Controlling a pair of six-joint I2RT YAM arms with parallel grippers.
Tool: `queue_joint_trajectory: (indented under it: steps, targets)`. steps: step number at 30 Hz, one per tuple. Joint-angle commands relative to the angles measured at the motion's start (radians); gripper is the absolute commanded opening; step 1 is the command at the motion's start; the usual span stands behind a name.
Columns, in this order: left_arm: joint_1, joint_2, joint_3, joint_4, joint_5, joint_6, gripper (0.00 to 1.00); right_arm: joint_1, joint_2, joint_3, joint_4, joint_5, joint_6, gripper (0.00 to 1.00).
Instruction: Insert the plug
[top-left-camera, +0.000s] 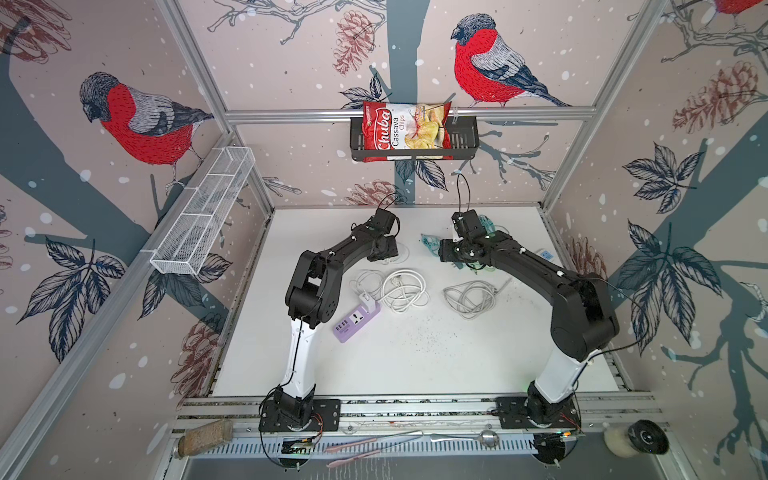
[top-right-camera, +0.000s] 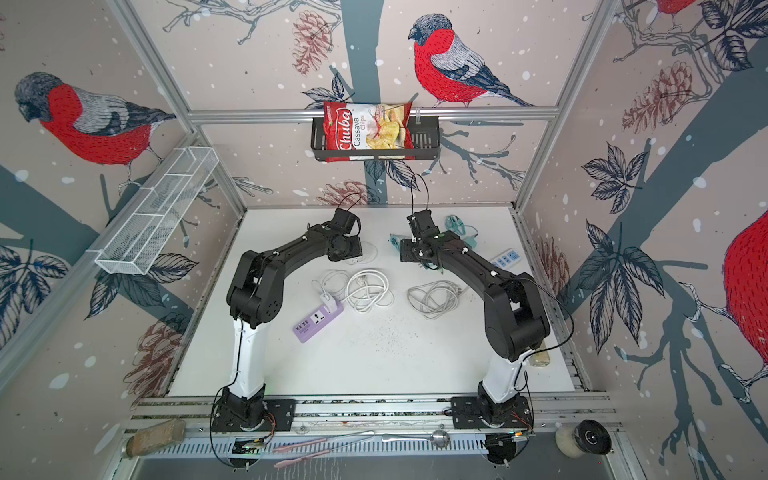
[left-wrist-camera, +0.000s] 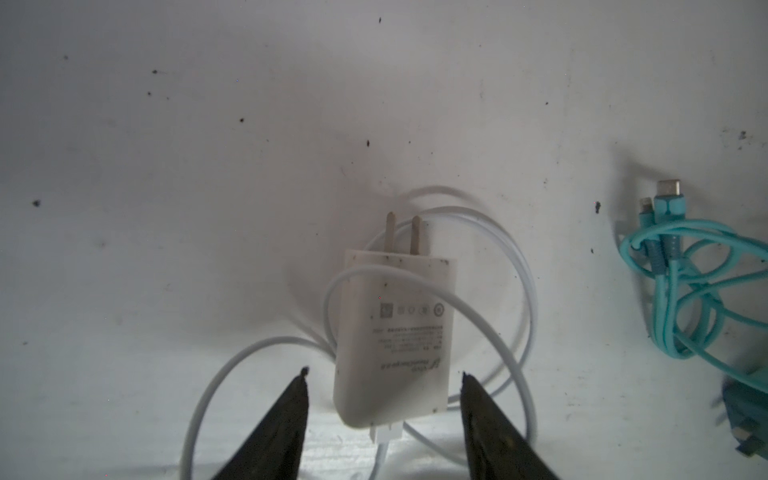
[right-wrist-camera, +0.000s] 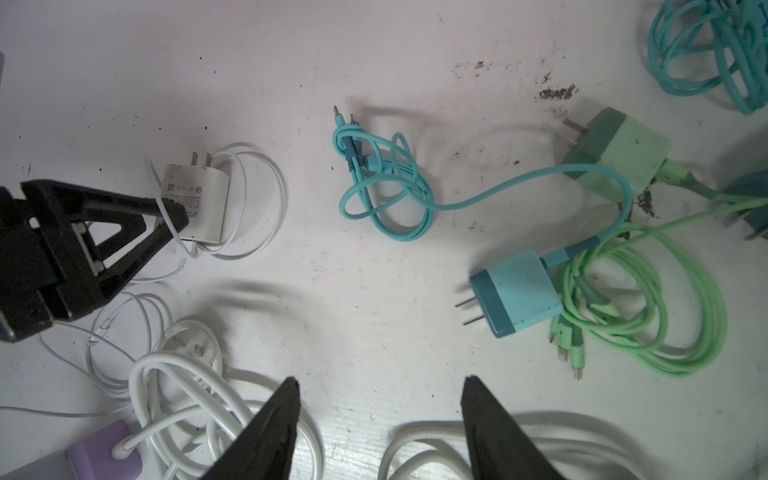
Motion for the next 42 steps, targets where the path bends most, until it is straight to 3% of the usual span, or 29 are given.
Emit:
queue_joint_trajectory:
  steps: [1, 13, 22, 42]
  targets:
    - [0.001, 0.036, 0.053, -0.029, -0.003, -0.004, 0.59, 0.006, -0.021, -0.012, 0.031, -0.014, -0.006, 0.64]
    - [0.003, 0.175, 0.287, -0.192, -0.084, 0.042, 0.59, 0.017, -0.054, -0.044, 0.051, -0.017, 0.0, 0.63]
    - [0.015, 0.252, 0.414, -0.27, -0.051, 0.067, 0.57, 0.023, -0.071, -0.063, 0.056, -0.017, -0.004, 0.63]
    - [-0.004, 0.277, 0.43, -0.323, -0.006, 0.024, 0.56, 0.052, -0.078, -0.087, 0.09, -0.023, -0.008, 0.63]
